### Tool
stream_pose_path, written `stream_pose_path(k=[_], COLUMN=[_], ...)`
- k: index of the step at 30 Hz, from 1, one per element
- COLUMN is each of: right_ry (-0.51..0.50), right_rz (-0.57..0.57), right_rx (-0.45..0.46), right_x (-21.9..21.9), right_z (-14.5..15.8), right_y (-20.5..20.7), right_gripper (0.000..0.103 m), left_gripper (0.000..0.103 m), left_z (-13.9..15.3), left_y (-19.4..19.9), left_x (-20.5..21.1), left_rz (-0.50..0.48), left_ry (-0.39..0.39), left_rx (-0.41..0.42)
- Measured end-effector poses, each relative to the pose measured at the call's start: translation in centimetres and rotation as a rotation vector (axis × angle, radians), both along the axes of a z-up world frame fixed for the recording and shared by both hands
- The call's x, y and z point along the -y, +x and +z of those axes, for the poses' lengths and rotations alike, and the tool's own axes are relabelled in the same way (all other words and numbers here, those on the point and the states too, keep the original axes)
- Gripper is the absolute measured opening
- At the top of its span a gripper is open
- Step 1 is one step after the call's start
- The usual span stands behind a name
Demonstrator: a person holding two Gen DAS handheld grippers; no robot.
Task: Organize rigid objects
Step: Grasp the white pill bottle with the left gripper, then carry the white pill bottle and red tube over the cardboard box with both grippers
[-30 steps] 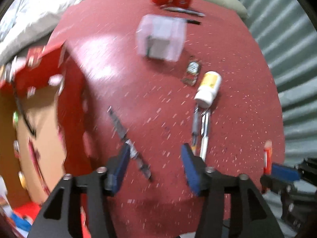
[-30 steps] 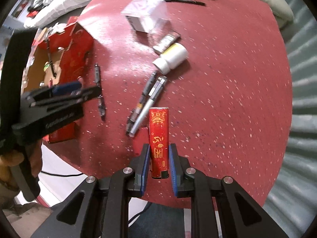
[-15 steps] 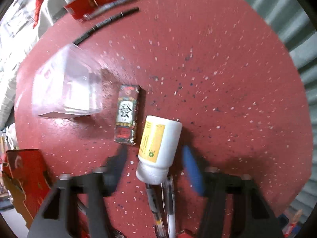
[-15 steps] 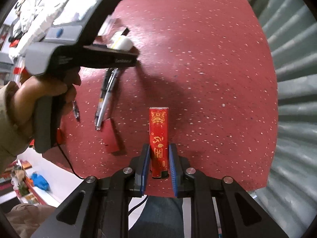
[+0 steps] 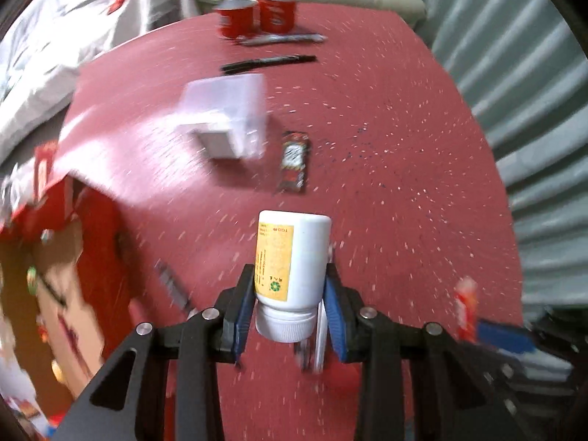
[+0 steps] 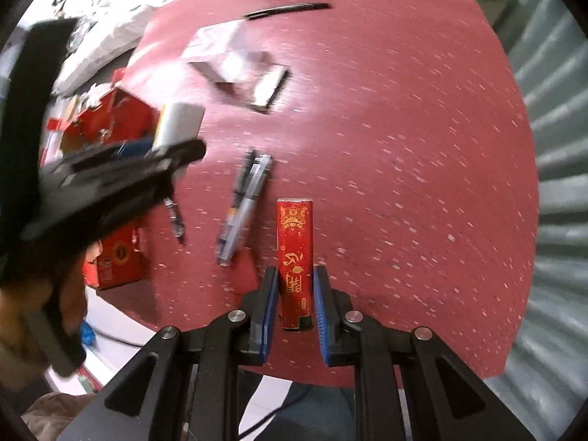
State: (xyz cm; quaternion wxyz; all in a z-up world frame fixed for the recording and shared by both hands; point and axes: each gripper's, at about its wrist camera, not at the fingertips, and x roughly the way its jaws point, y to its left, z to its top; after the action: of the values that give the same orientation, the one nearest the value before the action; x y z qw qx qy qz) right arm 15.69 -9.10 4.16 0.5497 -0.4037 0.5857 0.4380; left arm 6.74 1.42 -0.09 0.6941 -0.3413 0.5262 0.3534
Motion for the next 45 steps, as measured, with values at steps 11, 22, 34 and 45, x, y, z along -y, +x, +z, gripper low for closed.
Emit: stream_pose_path(k=[11, 22, 34, 45], right_ry=[0.034, 0.067, 0.053, 0.028], right_rz=[0.218, 0.448, 0.607, 0.631], right_rx=[-0.006, -0.038, -0.078, -0.083], right_x=[-4.7, -8.8, -10.3, -11.7], right_z=[0.9, 1.2, -0.2, -1.8], right_y=[-8.4, -18.2, -26.2, -29.1], right_gripper=[0.02, 0.02, 0.02, 0.02], left_gripper=[0.038, 0.038, 0.038, 0.038], left_z=[4.8, 5.5, 3.6, 2.6], left_y=[-10.2, -19.4, -27.4, -30.5], left_x=[2.2, 1.5, 2.2, 1.5], left_rz=[0.246, 0.484, 0.647, 0.685], left_ry=[0.063, 0.095, 0.065, 0.055], left_rx=[0.03, 0.003, -0.062, -0.079])
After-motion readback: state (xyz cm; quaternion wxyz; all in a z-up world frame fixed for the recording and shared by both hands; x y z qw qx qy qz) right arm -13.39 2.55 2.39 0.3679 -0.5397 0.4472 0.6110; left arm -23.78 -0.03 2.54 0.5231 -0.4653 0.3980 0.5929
